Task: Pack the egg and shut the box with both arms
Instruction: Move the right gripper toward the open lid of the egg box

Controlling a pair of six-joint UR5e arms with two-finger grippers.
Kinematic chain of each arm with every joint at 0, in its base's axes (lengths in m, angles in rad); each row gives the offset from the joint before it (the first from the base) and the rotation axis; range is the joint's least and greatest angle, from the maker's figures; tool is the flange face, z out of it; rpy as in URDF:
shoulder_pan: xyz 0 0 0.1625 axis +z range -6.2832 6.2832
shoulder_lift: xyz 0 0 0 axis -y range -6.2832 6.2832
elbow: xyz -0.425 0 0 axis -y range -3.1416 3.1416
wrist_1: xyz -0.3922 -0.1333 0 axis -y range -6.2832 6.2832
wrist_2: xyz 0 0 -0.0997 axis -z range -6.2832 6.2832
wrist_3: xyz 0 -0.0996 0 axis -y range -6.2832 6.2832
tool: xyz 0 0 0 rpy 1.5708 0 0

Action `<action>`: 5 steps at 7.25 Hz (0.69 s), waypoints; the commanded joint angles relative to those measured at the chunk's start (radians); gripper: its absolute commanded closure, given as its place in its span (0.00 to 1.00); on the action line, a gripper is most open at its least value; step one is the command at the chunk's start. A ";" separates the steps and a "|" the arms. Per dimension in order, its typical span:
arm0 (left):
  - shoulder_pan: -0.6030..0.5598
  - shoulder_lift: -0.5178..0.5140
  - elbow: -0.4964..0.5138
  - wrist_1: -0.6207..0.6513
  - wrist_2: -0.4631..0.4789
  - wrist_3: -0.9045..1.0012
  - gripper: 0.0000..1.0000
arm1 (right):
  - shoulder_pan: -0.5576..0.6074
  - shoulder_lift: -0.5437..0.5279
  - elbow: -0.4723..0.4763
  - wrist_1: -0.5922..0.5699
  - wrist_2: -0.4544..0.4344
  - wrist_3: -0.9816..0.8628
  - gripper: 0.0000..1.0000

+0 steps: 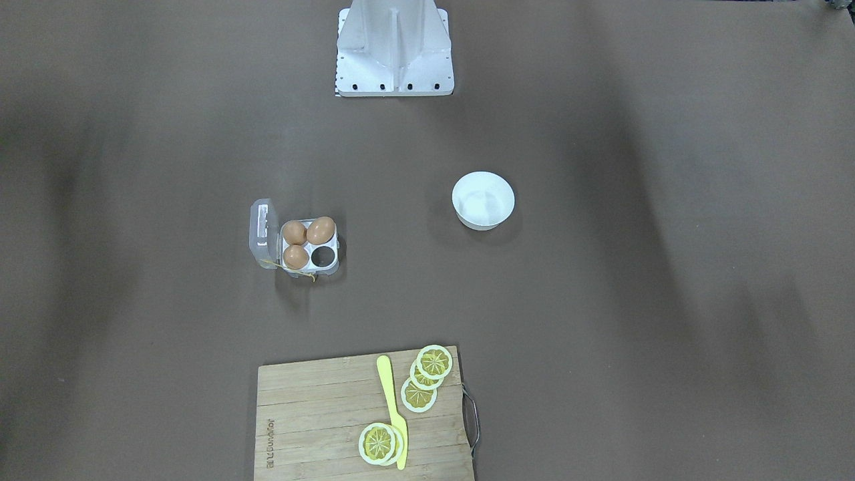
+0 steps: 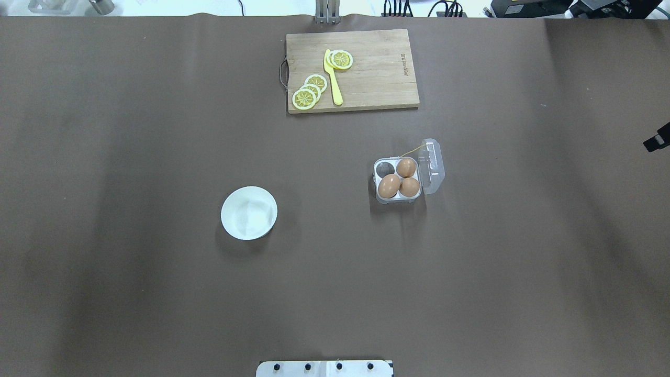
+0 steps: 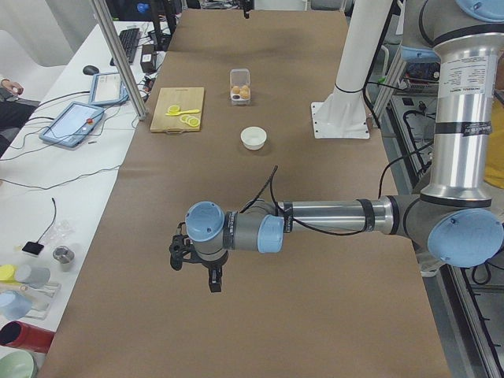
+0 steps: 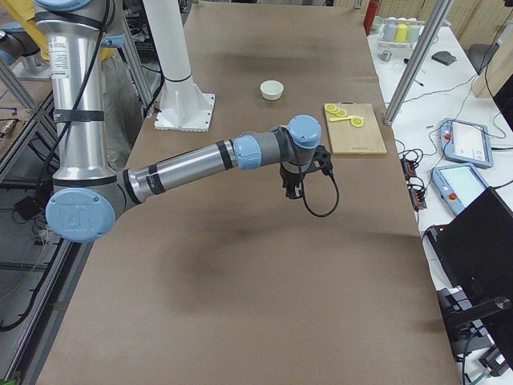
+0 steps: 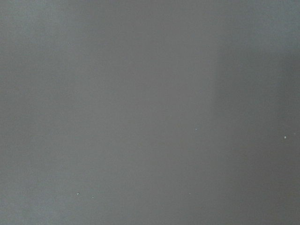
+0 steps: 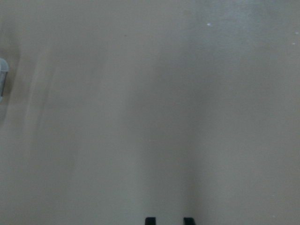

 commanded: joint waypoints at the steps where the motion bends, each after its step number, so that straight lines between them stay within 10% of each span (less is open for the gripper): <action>1: -0.002 -0.002 -0.002 0.000 -0.002 0.000 0.02 | -0.103 0.069 -0.033 -0.005 0.056 0.052 1.00; 5: -0.003 0.007 -0.039 0.003 0.002 -0.003 0.02 | -0.223 0.290 -0.142 -0.003 0.099 0.199 1.00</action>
